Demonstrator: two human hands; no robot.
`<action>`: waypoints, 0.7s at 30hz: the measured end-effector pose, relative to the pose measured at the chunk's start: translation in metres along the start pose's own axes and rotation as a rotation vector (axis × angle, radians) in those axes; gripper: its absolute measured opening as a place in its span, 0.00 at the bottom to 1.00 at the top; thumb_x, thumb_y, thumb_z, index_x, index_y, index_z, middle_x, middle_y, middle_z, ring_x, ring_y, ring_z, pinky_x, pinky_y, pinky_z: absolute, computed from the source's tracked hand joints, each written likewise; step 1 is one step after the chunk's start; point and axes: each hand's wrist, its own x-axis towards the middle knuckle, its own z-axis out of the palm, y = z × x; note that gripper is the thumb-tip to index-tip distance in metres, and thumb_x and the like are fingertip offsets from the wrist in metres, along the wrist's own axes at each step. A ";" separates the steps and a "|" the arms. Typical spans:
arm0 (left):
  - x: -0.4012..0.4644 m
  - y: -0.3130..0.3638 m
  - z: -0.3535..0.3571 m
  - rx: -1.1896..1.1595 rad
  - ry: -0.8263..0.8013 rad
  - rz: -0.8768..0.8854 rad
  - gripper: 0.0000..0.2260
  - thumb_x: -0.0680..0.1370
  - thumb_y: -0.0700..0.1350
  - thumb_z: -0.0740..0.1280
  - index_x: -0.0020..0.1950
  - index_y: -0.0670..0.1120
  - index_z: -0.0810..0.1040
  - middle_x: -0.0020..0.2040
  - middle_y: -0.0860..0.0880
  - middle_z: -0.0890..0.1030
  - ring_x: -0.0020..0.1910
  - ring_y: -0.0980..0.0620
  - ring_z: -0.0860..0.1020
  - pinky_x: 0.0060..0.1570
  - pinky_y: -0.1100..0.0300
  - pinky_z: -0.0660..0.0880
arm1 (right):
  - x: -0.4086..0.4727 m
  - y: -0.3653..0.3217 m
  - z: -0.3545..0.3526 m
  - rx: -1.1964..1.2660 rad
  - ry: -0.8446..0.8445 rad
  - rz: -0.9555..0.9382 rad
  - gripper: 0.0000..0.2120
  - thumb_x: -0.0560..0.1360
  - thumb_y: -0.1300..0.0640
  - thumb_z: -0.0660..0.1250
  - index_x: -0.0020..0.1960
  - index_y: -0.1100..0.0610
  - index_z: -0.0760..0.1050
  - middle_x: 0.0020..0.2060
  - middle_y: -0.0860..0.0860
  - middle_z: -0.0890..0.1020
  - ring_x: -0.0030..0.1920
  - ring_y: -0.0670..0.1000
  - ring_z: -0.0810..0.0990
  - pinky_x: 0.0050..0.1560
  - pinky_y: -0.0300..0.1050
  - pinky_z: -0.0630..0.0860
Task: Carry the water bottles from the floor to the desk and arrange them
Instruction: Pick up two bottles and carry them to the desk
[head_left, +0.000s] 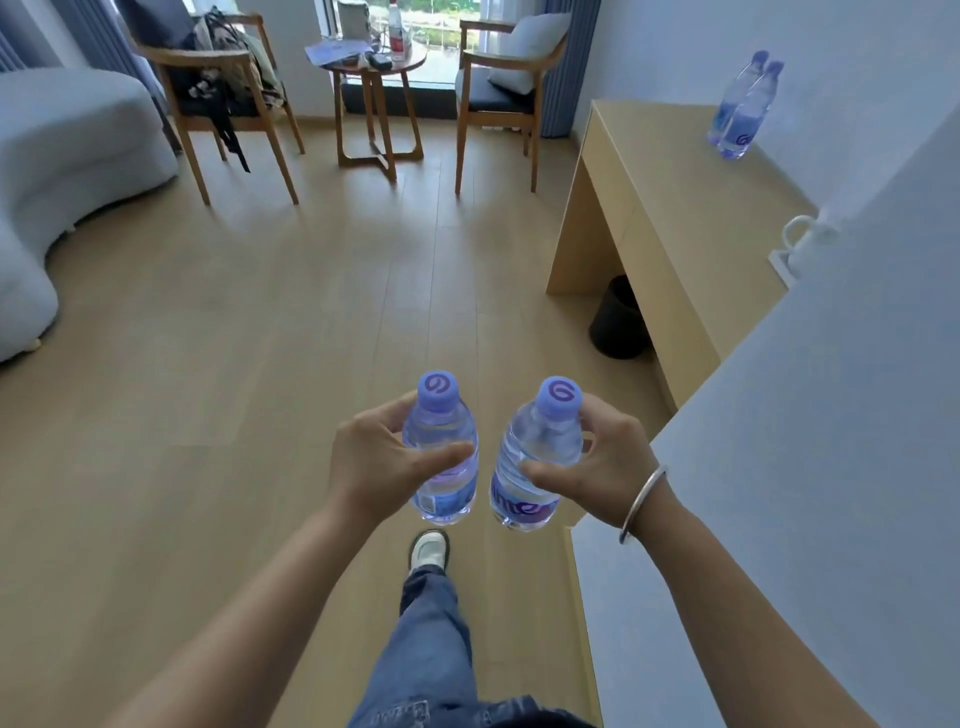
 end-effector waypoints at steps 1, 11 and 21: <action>0.021 0.000 0.003 -0.003 -0.015 0.011 0.15 0.58 0.56 0.76 0.41 0.70 0.79 0.37 0.67 0.82 0.37 0.69 0.80 0.37 0.76 0.72 | 0.017 0.004 -0.001 -0.003 0.017 0.010 0.19 0.62 0.53 0.76 0.50 0.55 0.77 0.40 0.50 0.81 0.41 0.51 0.80 0.43 0.50 0.79; 0.245 -0.012 0.022 -0.006 -0.188 0.083 0.17 0.57 0.59 0.73 0.44 0.71 0.78 0.39 0.67 0.82 0.39 0.66 0.81 0.42 0.62 0.79 | 0.200 0.034 -0.008 -0.049 0.160 0.173 0.17 0.61 0.54 0.76 0.48 0.55 0.78 0.39 0.49 0.81 0.41 0.49 0.79 0.45 0.49 0.78; 0.405 -0.002 0.079 -0.071 -0.395 0.126 0.18 0.57 0.55 0.75 0.45 0.69 0.79 0.41 0.64 0.83 0.41 0.63 0.82 0.45 0.57 0.81 | 0.313 0.084 -0.039 0.010 0.438 0.275 0.18 0.58 0.55 0.78 0.39 0.40 0.72 0.32 0.36 0.79 0.36 0.35 0.77 0.35 0.23 0.68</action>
